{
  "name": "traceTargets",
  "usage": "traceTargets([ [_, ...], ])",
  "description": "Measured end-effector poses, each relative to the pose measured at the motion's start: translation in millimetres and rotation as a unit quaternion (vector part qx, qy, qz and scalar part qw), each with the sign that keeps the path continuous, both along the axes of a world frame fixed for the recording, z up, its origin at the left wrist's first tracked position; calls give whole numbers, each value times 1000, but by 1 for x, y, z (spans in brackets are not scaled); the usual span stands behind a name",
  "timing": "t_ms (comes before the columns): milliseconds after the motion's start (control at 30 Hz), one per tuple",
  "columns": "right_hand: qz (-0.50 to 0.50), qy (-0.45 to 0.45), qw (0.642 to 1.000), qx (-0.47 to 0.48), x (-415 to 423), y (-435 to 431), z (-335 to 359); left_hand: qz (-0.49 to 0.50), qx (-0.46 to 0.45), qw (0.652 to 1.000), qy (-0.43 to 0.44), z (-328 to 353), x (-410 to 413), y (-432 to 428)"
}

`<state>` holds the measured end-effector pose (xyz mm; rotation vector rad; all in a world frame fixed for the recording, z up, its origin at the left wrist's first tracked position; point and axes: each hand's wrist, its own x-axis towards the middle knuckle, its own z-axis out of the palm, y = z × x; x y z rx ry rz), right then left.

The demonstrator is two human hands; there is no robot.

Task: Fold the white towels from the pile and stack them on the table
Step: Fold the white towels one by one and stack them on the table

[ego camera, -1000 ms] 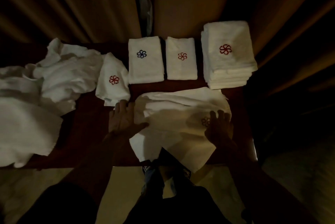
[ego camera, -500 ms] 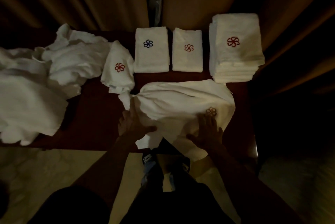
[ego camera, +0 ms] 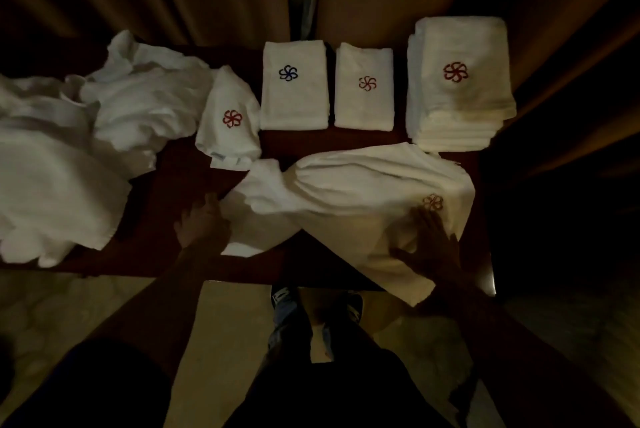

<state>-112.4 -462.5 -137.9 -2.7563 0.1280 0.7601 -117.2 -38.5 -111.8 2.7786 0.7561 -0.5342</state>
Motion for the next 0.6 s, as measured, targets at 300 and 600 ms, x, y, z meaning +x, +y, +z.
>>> traceTargets([
  [300, 26, -18, 999, 10, 7, 38, 14, -183, -62, 971, -143, -3, 24, -20],
  [600, 54, 47, 997, -16, -1, 40, -4, -228, -66, 967, -88, -24, 5, -46],
])
